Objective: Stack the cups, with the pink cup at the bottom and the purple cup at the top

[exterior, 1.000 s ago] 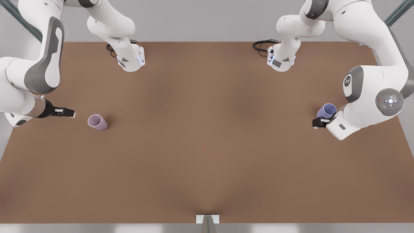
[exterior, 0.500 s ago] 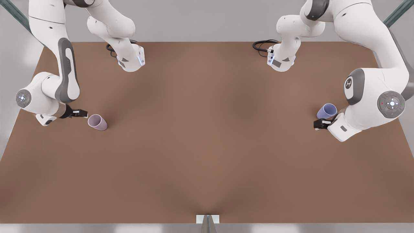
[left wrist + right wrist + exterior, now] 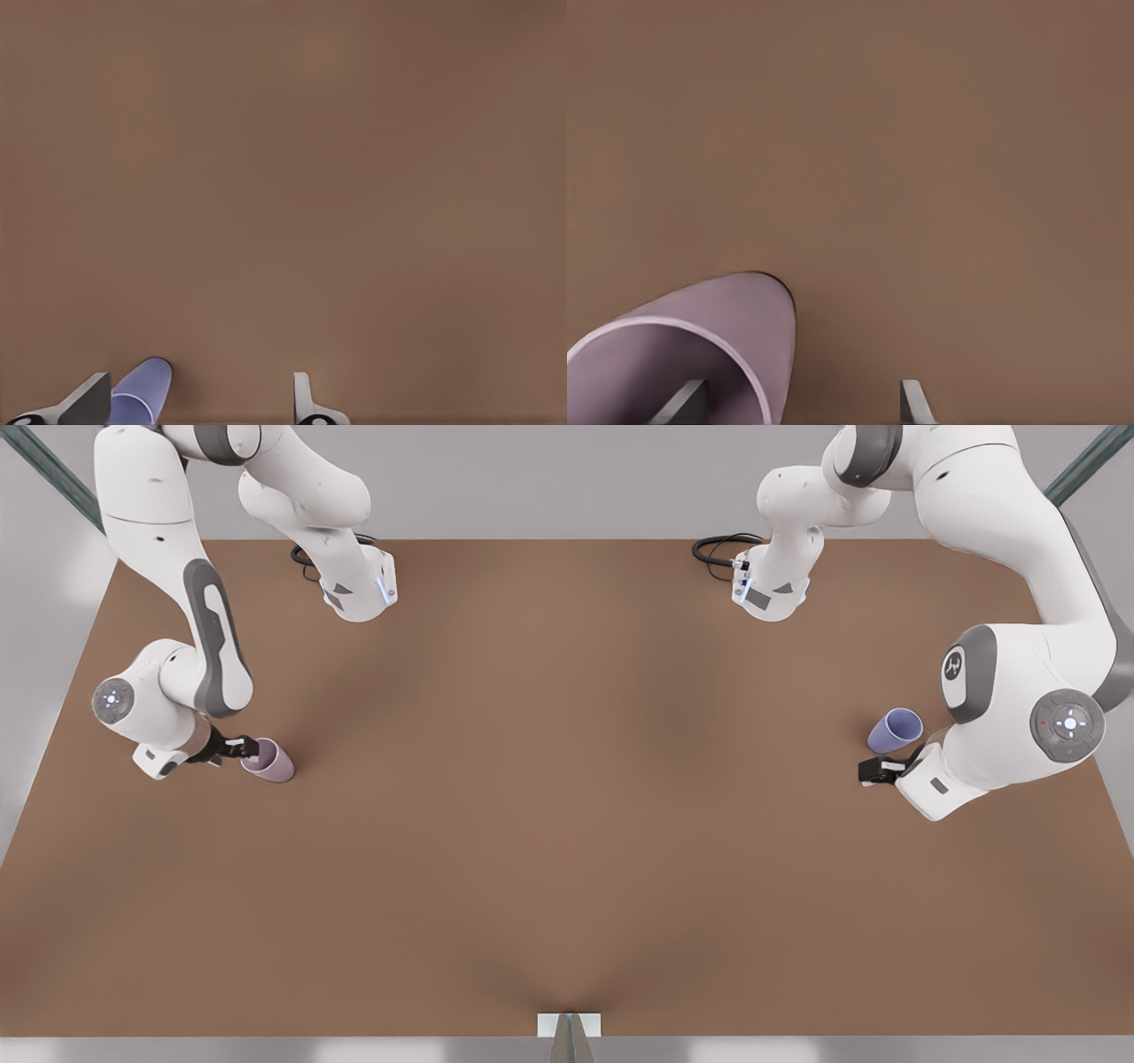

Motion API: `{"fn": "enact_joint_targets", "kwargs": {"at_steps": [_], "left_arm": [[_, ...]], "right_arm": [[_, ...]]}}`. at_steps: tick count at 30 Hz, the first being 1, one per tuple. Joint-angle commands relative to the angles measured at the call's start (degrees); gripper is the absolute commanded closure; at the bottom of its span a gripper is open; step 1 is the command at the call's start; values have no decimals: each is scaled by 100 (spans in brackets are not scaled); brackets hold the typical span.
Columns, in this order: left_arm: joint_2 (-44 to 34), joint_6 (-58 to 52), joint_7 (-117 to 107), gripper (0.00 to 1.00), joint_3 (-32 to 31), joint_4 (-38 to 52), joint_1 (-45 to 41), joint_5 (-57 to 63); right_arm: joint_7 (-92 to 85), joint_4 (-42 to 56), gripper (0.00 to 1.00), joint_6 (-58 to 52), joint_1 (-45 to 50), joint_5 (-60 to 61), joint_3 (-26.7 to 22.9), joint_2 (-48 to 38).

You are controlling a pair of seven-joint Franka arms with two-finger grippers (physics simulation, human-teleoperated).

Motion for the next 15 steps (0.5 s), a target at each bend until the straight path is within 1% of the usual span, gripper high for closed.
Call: {"fn": "enact_joint_targets", "kwargs": {"at_steps": [1,2,3,5,12,13,14,15], "left_arm": [[7,0,26,0,0,3,0,18],[24,0,26,0,9,-6,0,18],[33,0,26,0,9,3,0,18],[60,0,26,0,9,-6,0,18],[112,9,26,0,149,-15,9,-17],[112,35,26,0,193,-15,9,-26],[112,35,26,0,193,-15,9,-26],[112,35,26,0,193,-15,9,-26]], "right_arm": [[-613,-43,18,248,-6,111,-1,0],[-613,-70,27,239,-6,111,-1,-9],[-613,-79,30,239,-6,119,-1,0],[-613,-87,47,239,11,146,-1,18],[-595,-105,46,318,64,304,8,141],[-587,-105,55,318,64,313,8,132],[-595,-105,69,309,64,304,17,132],[-595,-105,79,300,64,304,17,132]]}}
